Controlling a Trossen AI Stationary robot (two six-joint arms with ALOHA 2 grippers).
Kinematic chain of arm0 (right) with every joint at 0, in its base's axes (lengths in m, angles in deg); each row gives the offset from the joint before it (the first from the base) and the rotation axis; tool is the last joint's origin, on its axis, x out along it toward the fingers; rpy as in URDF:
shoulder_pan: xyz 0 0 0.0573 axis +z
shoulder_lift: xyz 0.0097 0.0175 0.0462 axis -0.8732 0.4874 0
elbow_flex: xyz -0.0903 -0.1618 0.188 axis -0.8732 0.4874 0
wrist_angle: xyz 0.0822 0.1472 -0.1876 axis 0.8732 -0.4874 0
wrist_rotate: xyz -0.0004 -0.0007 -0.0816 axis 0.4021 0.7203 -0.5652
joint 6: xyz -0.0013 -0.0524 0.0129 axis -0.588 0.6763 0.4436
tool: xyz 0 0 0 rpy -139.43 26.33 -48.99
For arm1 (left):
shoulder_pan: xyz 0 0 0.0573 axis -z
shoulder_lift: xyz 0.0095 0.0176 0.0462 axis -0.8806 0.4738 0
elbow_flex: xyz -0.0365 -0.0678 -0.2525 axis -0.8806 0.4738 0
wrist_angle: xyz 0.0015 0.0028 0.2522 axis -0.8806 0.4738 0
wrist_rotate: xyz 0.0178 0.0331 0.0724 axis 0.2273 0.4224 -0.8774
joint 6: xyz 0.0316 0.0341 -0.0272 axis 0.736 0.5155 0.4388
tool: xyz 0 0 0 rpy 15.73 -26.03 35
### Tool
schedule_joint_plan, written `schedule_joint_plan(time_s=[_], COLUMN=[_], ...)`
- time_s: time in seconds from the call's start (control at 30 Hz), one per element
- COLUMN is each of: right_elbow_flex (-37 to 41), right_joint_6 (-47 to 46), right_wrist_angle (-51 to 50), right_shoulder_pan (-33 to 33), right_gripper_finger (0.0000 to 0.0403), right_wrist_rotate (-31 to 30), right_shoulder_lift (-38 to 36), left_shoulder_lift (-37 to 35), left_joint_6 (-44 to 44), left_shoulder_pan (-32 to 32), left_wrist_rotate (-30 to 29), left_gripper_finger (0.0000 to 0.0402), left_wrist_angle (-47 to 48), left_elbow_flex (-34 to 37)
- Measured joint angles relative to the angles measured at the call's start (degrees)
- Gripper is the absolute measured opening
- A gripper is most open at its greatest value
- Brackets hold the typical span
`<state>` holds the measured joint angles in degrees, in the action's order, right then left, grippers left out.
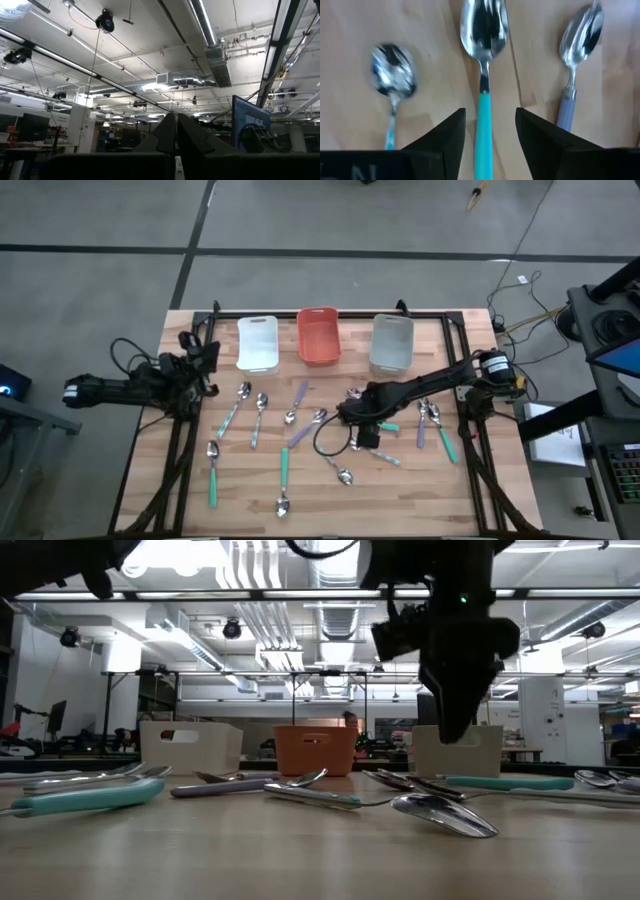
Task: Sort silverware by color (type)
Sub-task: Put the green spoon into the gray bin
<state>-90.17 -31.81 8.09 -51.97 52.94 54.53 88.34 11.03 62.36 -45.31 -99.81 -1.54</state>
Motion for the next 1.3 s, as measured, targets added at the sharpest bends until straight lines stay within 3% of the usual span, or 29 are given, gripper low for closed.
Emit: schedule_joint_plan(time_s=[0.57, 0.77, 1.0, 1.3], right_elbow_flex=[14.65, 15.68, 15.92, 15.3], right_joint_6=[-3.97, -4.2, -4.07, -6.96], right_wrist_angle=[16.13, 17.21, 17.76, 17.88], right_shoulder_pan=[-0.02, -0.01, -0.01, -0.02], right_gripper_finger=[0.0164, 0.0124, 0.0044, 0.004], right_wrist_rotate=[-0.17, -0.5, -1.89, -1.92], right_shoulder_lift=[-0.39, -0.33, -0.2, -0.65], left_shoulder_lift=[0.0, 0.0, 0.0, 0.0], left_joint_6=[-2.83, -2.83, -2.85, -3.92], left_shoulder_pan=[0.0, 0.0, 0.0, 0.0], left_wrist_rotate=[0.01, 0.01, 0.01, 0.01], left_gripper_finger=[0.0, 0.0, 0.0, 0.0], left_wrist_angle=[0.66, 1.04, 1.31, 1.31], left_elbow_flex=[0.0, 0.0, 0.0, 0.0])
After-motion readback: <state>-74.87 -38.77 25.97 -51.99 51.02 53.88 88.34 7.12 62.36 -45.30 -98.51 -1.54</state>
